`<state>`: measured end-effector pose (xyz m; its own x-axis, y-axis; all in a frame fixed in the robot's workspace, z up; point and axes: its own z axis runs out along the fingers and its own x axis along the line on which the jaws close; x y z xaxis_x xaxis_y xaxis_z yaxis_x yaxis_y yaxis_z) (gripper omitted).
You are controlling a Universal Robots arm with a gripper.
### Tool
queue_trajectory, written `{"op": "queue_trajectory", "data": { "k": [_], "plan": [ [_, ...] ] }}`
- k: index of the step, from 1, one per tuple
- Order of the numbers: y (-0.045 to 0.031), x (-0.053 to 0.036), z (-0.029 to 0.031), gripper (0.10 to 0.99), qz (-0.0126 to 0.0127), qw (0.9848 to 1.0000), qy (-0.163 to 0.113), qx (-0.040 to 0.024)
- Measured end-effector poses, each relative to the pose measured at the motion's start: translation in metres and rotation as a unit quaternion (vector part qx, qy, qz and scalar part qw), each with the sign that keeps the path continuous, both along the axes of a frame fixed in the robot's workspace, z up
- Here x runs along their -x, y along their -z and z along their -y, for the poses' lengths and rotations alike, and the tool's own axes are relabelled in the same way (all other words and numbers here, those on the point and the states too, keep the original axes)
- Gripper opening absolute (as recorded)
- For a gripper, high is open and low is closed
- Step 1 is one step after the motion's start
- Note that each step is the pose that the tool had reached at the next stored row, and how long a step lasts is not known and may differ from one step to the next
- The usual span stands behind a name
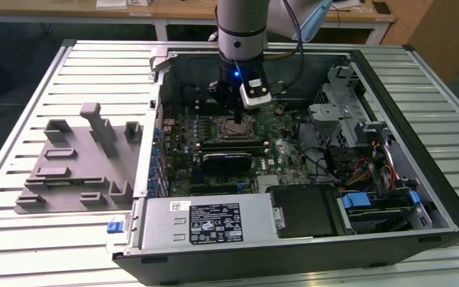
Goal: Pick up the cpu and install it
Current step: 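Install the second cpu locking lever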
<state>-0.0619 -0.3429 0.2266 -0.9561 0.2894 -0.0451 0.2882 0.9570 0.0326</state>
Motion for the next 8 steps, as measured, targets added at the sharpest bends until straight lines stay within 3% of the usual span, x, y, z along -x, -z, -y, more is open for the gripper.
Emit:
{"op": "queue_trajectory", "data": {
  "k": [8],
  "plan": [
    [0.0, 0.0, 0.005, 0.106, 0.0, 1.0, 0.0, 0.0]
  ]
}}
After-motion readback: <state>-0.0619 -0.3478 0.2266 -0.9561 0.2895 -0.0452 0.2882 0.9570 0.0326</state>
